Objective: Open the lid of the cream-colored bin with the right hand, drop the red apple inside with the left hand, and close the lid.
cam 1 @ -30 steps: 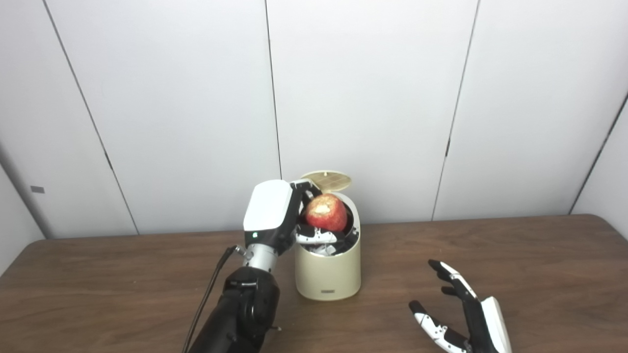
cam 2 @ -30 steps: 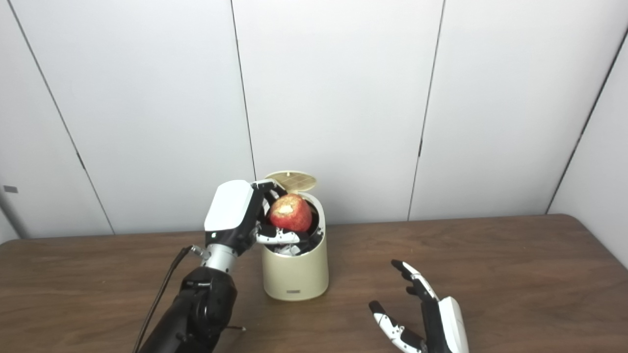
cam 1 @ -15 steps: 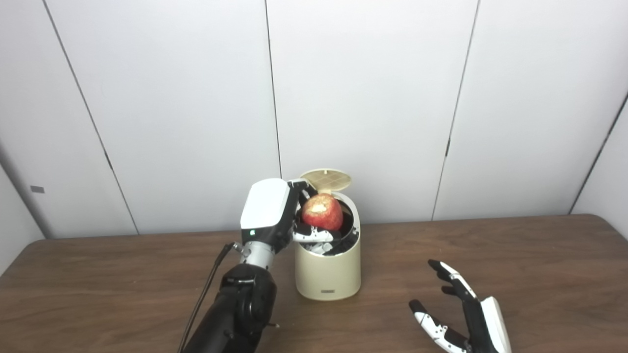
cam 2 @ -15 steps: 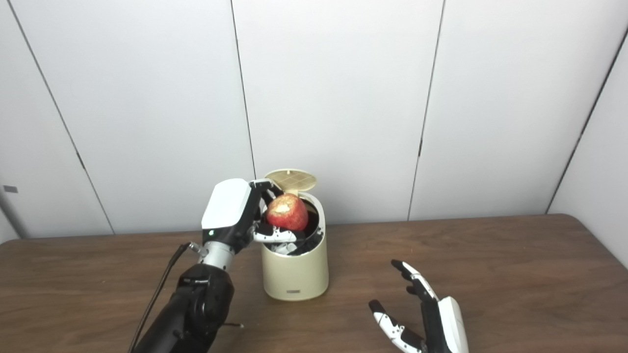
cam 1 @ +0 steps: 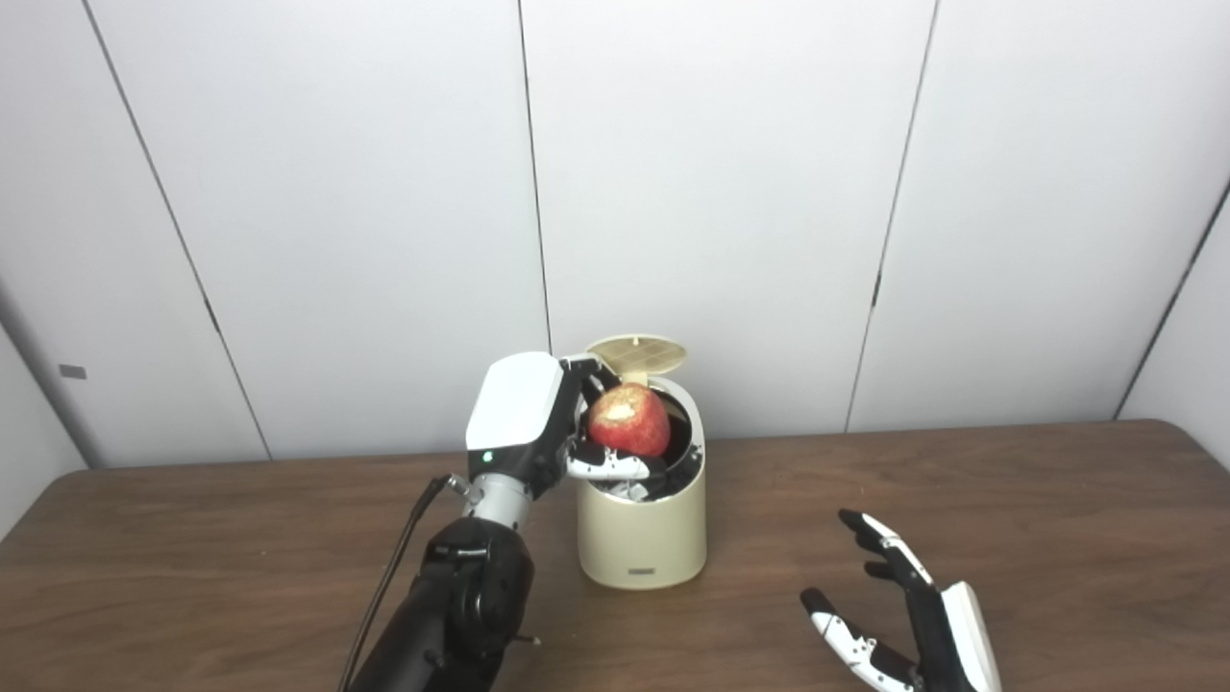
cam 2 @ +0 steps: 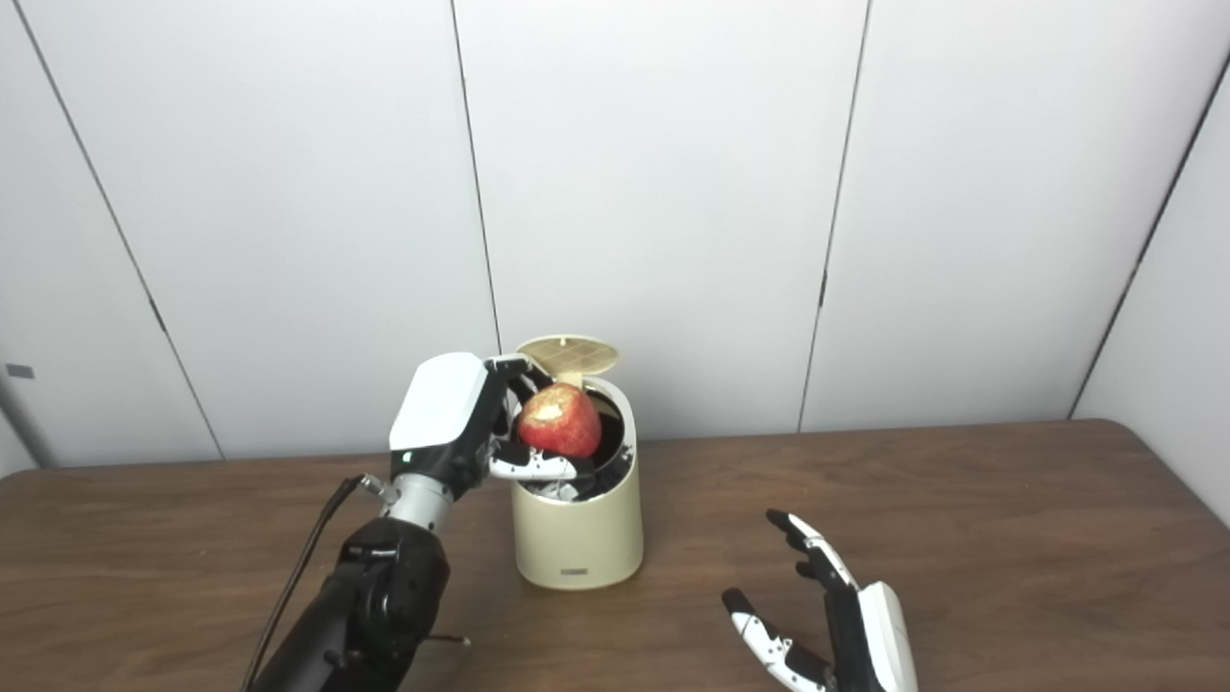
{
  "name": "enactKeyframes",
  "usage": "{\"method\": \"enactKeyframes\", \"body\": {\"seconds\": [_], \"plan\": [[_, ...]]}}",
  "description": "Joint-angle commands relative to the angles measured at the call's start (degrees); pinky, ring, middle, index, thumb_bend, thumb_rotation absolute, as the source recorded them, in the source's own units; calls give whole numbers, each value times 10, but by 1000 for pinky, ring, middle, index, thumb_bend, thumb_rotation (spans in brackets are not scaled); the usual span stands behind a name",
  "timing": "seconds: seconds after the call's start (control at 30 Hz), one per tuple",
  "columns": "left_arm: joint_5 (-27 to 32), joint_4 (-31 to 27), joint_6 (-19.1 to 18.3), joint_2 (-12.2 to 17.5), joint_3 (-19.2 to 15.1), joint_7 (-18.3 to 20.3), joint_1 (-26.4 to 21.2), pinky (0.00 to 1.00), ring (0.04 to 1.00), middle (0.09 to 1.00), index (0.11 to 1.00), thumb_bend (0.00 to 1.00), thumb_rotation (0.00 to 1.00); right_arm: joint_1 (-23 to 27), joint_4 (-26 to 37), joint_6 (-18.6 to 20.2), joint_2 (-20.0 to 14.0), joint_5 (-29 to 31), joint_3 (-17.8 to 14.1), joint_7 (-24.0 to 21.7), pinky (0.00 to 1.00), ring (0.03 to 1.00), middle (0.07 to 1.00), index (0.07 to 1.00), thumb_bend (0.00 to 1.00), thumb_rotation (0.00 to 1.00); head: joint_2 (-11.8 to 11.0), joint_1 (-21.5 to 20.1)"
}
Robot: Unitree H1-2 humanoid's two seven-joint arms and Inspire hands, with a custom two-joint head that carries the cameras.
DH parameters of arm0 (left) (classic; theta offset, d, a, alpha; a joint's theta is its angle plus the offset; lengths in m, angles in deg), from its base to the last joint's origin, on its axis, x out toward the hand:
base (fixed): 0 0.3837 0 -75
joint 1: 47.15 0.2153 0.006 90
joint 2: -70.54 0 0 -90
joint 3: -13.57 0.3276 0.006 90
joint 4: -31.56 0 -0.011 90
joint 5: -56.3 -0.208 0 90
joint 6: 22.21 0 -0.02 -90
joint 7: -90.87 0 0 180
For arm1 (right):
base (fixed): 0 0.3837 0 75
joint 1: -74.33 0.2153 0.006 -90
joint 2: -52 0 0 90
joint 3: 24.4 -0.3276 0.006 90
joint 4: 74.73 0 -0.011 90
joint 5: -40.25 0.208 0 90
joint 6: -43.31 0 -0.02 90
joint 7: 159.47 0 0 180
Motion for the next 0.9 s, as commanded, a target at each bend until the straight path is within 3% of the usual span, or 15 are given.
{"method": "enactKeyframes", "body": {"seconds": [0.0,0.2,0.63,0.87], "plan": [[5,-18,-9,10,-6,7,-18,404,516,588,591,1000,379,-7,-8,-5,10,1,6,4,740,827,839,824,248,398,0,0],[15,-21,-13,12,-5,23,-19,419,533,608,612,1000,475,-7,-7,0,9,-2,7,3,740,827,838,825,250,429,0,0],[29,-32,-29,14,-4,53,-19,439,566,646,661,1000,522,-7,-7,1,8,-1,8,5,737,825,837,820,244,455,1,0],[27,-37,-30,15,-5,46,-17,424,551,632,653,1000,515,-8,-7,2,8,0,9,4,745,829,840,828,249,456,2,-1]]}}
